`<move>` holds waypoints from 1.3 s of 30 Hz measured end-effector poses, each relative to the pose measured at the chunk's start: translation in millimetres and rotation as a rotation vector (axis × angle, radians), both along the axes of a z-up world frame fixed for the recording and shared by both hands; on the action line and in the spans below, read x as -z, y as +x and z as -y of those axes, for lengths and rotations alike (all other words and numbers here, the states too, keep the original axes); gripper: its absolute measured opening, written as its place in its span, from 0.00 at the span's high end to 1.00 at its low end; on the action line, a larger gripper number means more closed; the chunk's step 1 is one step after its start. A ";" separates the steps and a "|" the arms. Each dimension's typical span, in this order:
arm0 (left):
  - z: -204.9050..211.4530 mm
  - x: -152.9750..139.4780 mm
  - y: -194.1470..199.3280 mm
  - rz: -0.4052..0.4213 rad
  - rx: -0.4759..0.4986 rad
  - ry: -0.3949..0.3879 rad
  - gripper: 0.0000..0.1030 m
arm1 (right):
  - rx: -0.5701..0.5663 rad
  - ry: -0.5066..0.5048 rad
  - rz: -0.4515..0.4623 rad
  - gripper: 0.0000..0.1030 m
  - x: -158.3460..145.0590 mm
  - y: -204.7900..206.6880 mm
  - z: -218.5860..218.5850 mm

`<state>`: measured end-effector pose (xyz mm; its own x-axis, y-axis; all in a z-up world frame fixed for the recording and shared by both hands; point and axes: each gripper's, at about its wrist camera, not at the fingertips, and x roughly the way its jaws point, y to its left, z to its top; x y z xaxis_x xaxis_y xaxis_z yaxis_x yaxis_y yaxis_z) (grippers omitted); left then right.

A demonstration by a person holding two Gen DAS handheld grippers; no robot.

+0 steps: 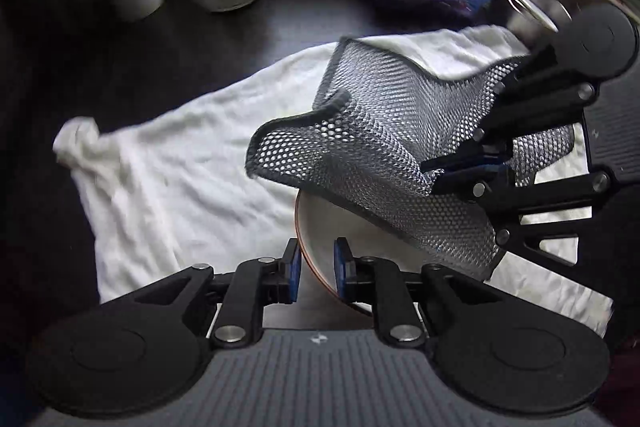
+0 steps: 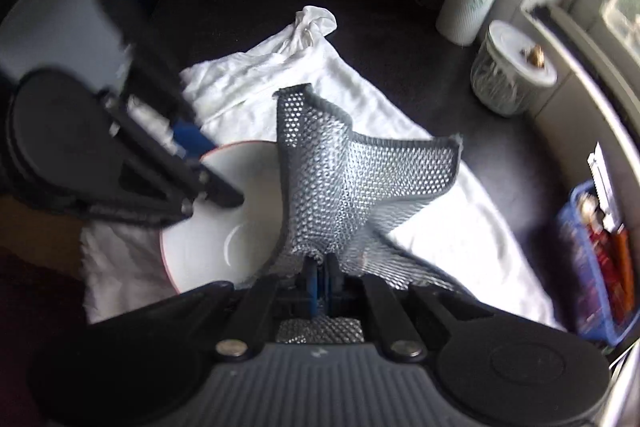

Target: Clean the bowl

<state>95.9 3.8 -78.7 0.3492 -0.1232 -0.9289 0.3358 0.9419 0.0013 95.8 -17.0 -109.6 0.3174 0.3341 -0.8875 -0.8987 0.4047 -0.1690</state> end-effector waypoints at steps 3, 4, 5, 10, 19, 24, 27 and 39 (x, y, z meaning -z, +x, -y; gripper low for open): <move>-7.7 6.5 3.0 -0.034 -0.012 -0.042 0.87 | -0.021 -0.009 -0.006 0.97 3.7 -0.4 -2.9; -9.1 9.3 -0.6 -0.038 -0.020 -0.045 0.88 | -0.009 0.008 -0.038 0.98 5.4 0.7 -2.6; -11.5 12.7 -5.2 -0.042 -0.034 -0.046 0.88 | 0.001 0.016 -0.060 0.98 7.5 1.6 -1.7; -31.0 20.7 -19.1 -0.083 -0.232 -0.184 0.89 | 0.082 0.070 -0.176 0.97 16.8 5.8 0.3; -55.7 37.0 -41.4 -0.203 -0.610 -0.429 0.89 | 0.156 0.095 -0.254 0.97 22.4 -1.3 2.0; -58.7 52.3 -55.5 -0.299 -0.744 -0.554 0.87 | 0.151 0.096 -0.265 0.97 27.1 -9.6 -2.0; -48.8 51.0 -55.4 -0.307 -0.669 -0.522 0.85 | 0.135 0.087 -0.258 0.97 27.6 -16.4 -2.1; -20.6 3.6 -11.5 -0.055 -0.124 -0.134 0.87 | 0.050 -0.004 -0.081 0.98 3.2 -0.8 7.3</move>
<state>84.4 24.5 -82.2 0.3180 -0.2063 -0.9254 0.2132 0.9666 -0.1422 94.9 -24.3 -112.8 0.2604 0.3159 -0.9124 -0.8884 0.4485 -0.0982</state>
